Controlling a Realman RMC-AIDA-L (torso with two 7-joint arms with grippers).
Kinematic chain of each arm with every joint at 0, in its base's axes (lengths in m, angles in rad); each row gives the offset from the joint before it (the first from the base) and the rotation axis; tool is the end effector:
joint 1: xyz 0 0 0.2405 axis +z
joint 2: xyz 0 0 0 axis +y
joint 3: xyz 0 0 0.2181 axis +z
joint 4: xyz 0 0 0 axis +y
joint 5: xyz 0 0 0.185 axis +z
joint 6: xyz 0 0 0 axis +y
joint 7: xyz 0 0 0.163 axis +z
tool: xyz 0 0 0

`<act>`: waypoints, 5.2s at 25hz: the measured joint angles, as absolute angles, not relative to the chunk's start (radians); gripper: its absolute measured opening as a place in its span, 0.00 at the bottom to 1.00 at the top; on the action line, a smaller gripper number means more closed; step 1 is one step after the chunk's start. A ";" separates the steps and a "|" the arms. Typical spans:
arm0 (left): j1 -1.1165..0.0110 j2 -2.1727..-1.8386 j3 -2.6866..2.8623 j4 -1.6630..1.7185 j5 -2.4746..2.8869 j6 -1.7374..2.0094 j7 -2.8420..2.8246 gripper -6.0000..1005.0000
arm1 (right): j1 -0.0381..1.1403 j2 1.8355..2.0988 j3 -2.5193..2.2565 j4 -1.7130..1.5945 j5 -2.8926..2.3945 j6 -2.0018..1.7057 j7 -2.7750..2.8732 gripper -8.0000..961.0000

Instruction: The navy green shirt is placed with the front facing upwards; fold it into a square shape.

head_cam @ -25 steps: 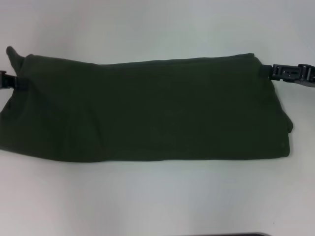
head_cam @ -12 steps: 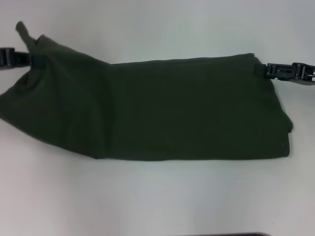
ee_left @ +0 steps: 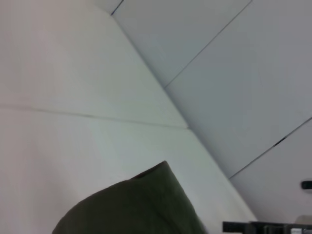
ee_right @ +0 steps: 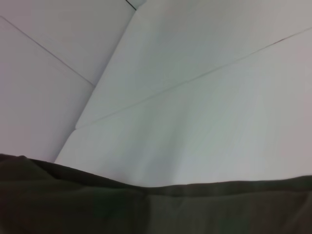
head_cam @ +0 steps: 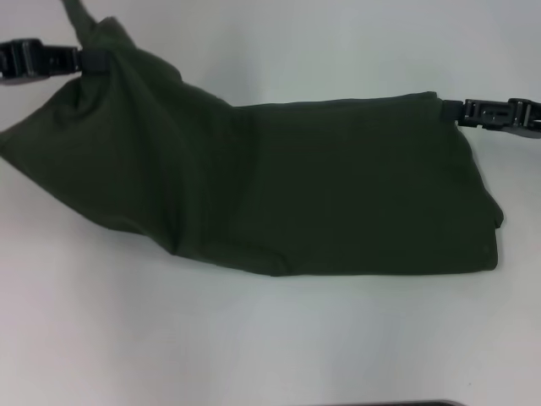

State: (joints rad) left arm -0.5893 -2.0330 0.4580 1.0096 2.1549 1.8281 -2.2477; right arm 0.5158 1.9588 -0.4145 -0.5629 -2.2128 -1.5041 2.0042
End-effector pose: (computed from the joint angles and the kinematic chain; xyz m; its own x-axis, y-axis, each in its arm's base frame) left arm -0.1933 0.3111 0.0847 0.4168 0.7606 0.4978 0.8420 -0.5294 0.1039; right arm 0.2771 0.3044 0.0459 0.2510 -0.8006 -0.5441 -0.9443 -0.3261 0.0442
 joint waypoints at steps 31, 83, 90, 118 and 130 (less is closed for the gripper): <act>-0.712 -2.120 0.680 1.046 2.088 1.733 -2.201 0.10 | 0.501 1.887 -0.387 -0.568 -2.210 -1.526 2.040 0.77; -0.816 -2.172 1.320 0.963 1.825 1.223 -2.088 0.14 | 0.413 1.858 -0.315 -0.621 -2.210 -1.663 1.998 0.77; -0.832 -2.172 1.361 0.924 1.799 1.178 -2.087 0.14 | 0.410 1.854 -0.311 -0.621 -2.210 -1.669 1.996 0.77; -0.740 -2.168 1.362 0.953 1.718 1.149 -2.021 0.33 | 0.418 1.863 -0.320 -0.619 -2.214 -1.669 2.002 0.77; -0.589 -2.170 1.262 0.983 1.705 1.165 -1.914 0.89 | 0.420 1.888 -0.413 -0.594 -2.220 -1.665 2.021 0.78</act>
